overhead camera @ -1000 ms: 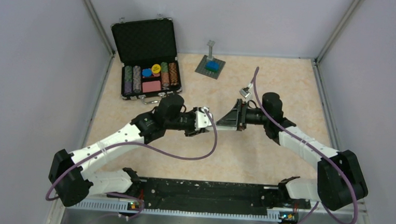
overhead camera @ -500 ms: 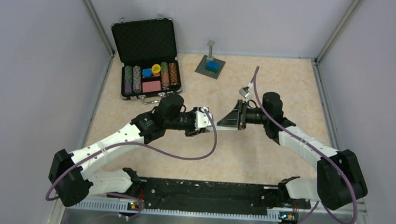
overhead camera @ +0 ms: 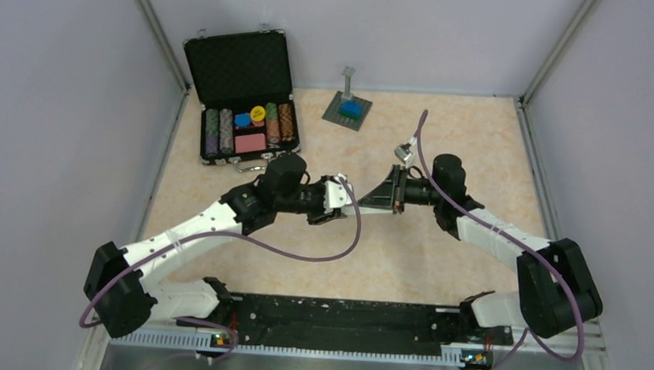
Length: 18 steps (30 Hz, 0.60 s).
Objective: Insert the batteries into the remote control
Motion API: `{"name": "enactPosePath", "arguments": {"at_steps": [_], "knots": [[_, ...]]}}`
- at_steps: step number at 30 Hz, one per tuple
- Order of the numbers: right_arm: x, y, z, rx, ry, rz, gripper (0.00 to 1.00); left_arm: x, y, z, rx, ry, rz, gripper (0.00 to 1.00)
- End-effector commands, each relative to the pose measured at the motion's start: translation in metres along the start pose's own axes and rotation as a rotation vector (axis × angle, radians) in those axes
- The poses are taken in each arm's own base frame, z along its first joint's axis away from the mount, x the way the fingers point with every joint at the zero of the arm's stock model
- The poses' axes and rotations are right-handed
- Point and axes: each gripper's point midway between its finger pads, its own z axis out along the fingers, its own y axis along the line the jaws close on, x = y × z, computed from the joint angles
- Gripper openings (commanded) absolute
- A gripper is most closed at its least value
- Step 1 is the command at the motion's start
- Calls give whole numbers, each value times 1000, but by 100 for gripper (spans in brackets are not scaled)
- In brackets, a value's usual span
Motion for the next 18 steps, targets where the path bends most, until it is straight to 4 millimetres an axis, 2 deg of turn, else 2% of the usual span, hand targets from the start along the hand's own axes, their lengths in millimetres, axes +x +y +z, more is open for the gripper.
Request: {"name": "enactPosePath", "arguments": {"at_steps": [1, 4, 7, 9, 12, 13, 16, 18], "knots": [[1, 8, 8, -41, 16, -57, 9, -64, 19, 2, -30, -203, 84, 0], [2, 5, 11, -36, 28, -52, 16, -68, 22, 6, -33, -219, 84, 0], [1, 4, 11, -31, 29, -58, 18, -67, 23, 8, -27, -214, 79, 0], [1, 4, 11, -25, 31, -66, 14, -66, 22, 7, -27, -208, 79, 0], [1, 6, 11, -26, 34, -76, 0, -61, 22, 4, -43, -193, 73, 0], [0, 6, 11, -27, 34, -77, 0, -60, 23, 3, -53, -191, 71, 0], [-3, 14, 9, -28, 16, -114, 0, -59, 28, 0, -95, -190, 62, 12], [-6, 18, 7, -7, 11, -143, 0, -63, 34, -3, -138, -205, 60, 26]]}}
